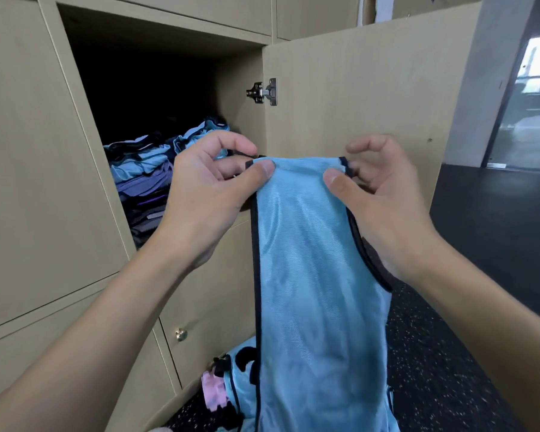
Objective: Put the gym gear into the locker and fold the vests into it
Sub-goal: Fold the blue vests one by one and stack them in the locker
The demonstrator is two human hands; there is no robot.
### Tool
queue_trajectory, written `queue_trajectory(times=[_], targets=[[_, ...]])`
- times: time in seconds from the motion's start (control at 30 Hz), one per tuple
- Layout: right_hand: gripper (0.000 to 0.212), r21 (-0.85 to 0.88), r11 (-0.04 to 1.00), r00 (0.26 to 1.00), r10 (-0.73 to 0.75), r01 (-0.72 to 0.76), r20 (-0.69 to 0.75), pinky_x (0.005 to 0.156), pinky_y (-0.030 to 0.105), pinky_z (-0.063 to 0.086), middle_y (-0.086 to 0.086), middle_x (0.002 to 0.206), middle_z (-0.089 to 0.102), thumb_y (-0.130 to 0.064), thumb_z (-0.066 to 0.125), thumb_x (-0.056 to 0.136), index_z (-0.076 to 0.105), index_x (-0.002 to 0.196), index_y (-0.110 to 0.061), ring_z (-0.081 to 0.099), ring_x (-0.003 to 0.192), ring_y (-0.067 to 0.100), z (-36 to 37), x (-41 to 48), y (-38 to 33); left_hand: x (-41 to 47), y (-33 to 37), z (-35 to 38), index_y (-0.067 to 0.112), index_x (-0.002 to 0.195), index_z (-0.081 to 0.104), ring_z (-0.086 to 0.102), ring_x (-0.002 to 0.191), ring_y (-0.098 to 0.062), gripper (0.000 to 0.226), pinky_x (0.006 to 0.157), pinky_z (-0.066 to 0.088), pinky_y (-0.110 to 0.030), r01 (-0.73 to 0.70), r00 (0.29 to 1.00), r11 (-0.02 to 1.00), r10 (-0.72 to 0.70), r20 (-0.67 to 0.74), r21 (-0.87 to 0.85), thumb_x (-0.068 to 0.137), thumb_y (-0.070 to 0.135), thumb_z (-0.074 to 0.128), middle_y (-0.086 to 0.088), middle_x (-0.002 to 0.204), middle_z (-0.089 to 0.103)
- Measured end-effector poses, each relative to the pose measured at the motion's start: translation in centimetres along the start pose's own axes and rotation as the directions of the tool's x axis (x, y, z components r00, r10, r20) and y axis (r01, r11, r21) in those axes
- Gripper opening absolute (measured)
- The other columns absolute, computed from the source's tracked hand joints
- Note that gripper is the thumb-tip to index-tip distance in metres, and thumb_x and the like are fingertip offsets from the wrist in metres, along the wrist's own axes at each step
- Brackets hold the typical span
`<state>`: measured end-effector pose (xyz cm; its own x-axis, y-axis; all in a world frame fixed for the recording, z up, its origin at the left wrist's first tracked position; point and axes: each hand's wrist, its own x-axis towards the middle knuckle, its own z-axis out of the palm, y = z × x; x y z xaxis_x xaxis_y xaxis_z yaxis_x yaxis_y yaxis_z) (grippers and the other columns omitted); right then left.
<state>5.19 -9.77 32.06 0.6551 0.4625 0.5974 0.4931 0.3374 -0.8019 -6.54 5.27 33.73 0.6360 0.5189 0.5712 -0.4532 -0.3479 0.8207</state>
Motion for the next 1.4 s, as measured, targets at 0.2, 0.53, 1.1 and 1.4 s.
queue_trajectory(times=[0.2, 0.53, 1.1, 1.4], targets=[[0.065, 0.034, 0.989, 0.982, 0.141, -0.146, 0.123, 0.085, 0.031, 0.056, 0.003, 0.089, 0.077, -0.005, 0.065, 0.092, 0.034, 0.141, -0.036, 0.074, 0.088, 0.019, 0.6, -1.0, 0.5, -0.3, -0.6, -0.4, 0.022, 0.110, 0.051, 0.063, 0.064, -0.021, 0.033, 0.059, 0.054, -0.032, 0.033, 0.999, 0.997, -0.036, -0.037, -0.064, 0.089, 0.004, 0.069, -0.012, 0.079, 0.072], [0.096, -0.011, 0.965, 0.953, 0.259, -0.260, 0.157, 0.094, 0.041, 0.054, 0.002, 0.100, 0.076, -0.018, 0.074, 0.086, 0.010, 0.153, -0.044, 0.073, 0.094, 0.017, 0.2, -0.8, 1.3, -1.9, -2.6, -0.4, 0.027, 0.146, 0.031, 0.073, 0.083, -0.022, 0.074, 0.073, 0.058, -0.030, 0.240, 0.970, 0.962, -0.232, 0.072, -0.128, 0.087, 0.000, 0.066, -0.014, 0.097, 0.077], [0.093, 0.039, 0.968, 0.936, 0.231, -0.250, 0.265, 0.094, 0.043, 0.055, 0.010, 0.095, 0.076, -0.011, 0.074, 0.084, 0.019, 0.144, -0.055, 0.072, 0.095, 0.026, -0.6, -0.4, 3.0, -3.8, -5.3, 0.8, 0.042, 0.151, 0.023, 0.073, 0.094, -0.027, 0.092, 0.082, 0.059, -0.034, 0.252, 0.961, 0.943, -0.216, 0.175, -0.216, 0.086, -0.006, 0.066, -0.019, 0.102, 0.075], [0.085, 0.036, 0.927, 0.881, 0.342, -0.373, 0.328, 0.085, 0.037, 0.058, 0.020, 0.096, 0.073, 0.010, 0.065, 0.085, 0.032, 0.145, -0.041, 0.071, 0.086, 0.029, -1.5, -0.5, 3.7, -2.6, -4.7, -0.4, 0.044, 0.144, 0.034, 0.073, 0.077, -0.023, 0.082, 0.075, 0.060, -0.034, 0.168, 0.985, 0.982, -0.170, -0.014, -0.088, 0.086, -0.001, 0.071, -0.017, 0.081, 0.074]])
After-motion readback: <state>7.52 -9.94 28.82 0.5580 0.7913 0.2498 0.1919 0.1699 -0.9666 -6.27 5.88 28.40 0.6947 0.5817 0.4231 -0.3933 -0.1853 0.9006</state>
